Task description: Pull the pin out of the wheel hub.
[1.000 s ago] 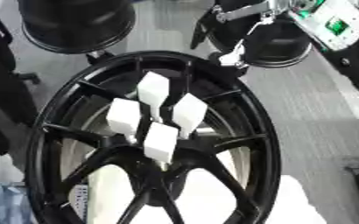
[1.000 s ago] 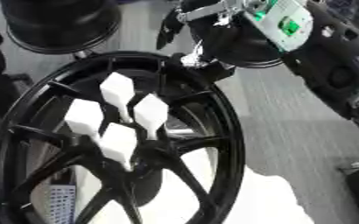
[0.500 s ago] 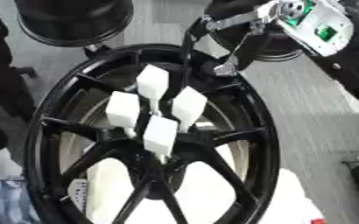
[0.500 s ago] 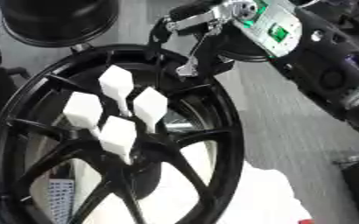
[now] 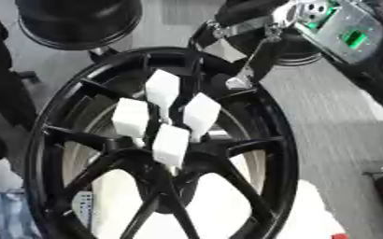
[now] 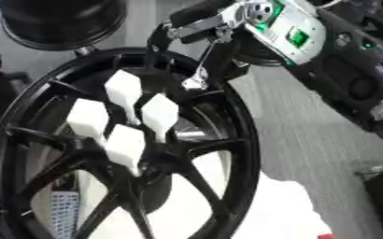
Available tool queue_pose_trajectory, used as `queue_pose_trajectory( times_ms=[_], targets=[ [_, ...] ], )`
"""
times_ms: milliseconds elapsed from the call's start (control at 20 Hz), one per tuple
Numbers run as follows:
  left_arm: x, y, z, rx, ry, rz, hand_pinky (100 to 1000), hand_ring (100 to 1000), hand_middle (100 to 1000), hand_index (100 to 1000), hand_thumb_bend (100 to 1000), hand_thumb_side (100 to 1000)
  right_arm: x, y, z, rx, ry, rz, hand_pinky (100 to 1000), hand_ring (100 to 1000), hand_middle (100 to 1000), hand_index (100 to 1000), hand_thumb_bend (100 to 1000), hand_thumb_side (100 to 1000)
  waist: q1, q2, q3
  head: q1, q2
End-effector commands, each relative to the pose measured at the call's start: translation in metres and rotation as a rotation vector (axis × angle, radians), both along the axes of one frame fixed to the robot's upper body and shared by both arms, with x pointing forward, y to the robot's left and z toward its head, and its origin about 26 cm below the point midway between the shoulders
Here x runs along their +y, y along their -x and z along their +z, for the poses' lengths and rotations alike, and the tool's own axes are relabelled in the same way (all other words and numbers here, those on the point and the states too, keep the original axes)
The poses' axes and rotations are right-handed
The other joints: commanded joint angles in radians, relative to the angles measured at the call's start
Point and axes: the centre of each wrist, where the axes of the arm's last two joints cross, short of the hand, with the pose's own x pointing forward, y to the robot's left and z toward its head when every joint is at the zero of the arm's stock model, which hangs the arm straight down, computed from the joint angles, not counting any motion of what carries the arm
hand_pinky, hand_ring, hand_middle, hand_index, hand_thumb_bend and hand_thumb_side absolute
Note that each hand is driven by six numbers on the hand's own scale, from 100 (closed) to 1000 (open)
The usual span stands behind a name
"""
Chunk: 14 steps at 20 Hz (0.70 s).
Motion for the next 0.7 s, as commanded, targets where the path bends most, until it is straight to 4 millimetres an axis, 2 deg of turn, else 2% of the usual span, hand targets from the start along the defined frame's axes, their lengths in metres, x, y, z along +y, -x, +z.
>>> queue_pose_trajectory(
  times_ms=[50,150,450,700],
  targets=[
    [-0.002,0.002,0.009,-0.032,-0.015,-0.014,751,744,649,835,100,652,0.0,0.011,0.015,-0.054,0.108,0.121,903,861,800,841,100,259,0.004,-0.015,0.002,-0.003,-0.006],
    [-0.002,0.002,0.009,-0.031,-0.015,-0.014,751,743,649,835,100,652,0.003,0.017,0.016,-0.065,0.121,0.133,905,864,802,847,100,265,0.004,-0.015,0.003,-0.001,-0.012],
    [-0.002,0.002,0.009,-0.031,-0.014,-0.015,750,743,649,835,100,649,0.006,0.036,0.028,-0.128,0.094,0.081,908,868,805,854,100,182,0.006,-0.013,0.0,0.018,-0.045],
    [-0.001,0.003,0.005,-0.019,-0.01,-0.008,750,743,649,836,100,655,0.01,0.043,0.027,-0.158,0.079,0.032,909,871,807,851,109,197,0.01,-0.012,-0.008,0.044,-0.058]
  ],
)
